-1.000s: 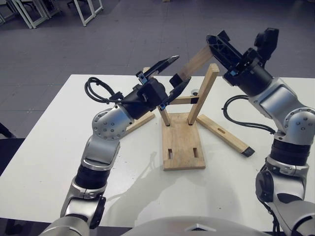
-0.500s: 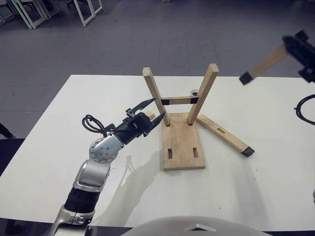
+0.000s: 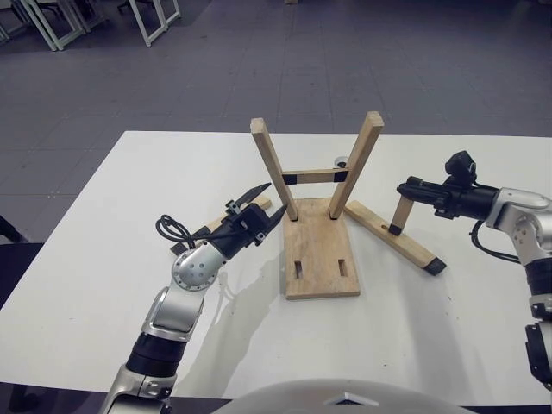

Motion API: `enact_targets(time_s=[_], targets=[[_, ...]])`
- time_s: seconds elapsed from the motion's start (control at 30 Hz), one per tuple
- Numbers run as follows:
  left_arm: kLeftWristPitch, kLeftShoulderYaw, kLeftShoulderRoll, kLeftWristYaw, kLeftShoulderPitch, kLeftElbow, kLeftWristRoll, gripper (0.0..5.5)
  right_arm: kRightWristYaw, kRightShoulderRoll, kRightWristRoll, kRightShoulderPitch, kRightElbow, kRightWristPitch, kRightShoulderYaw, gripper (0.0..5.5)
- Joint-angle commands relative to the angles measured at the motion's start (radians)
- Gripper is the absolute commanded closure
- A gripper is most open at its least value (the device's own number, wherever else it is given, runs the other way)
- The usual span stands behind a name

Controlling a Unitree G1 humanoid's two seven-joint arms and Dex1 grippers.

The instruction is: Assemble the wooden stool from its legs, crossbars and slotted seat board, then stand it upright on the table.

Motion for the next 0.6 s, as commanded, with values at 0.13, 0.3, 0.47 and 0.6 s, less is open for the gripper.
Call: enact_targets(time_s=[0.13, 0.3, 0.47, 0.6], targets=[[0.021, -0.009, -0.01, -0.002, -0.005, -0.011, 0.005, 2.95, -0.033, 0.074, -0.056, -0.009, 0.023, -0.015, -0.025, 5.1], [0.004, -0.007, -0.008, -0.001, 0.001, 0.0, 0.007, 2.95, -0.042, 0.073, -0.123, 0.082, 0.004, -0.061, -0.01, 5.1], [0.002, -0.013, -0.02, 0.011, 0.012, -0.002, 0.015, 2.95, -0.046, 0.052, -0.156, 0.247, -0.066, -0.083, 0.009, 5.1], [0.005, -0.023, -0.035, 0.027, 0.017, -0.002, 0.023, 2.95, -0.081, 0.038, -0.187, 0.257, -0.098, -0.097, 0.021, 5.1]])
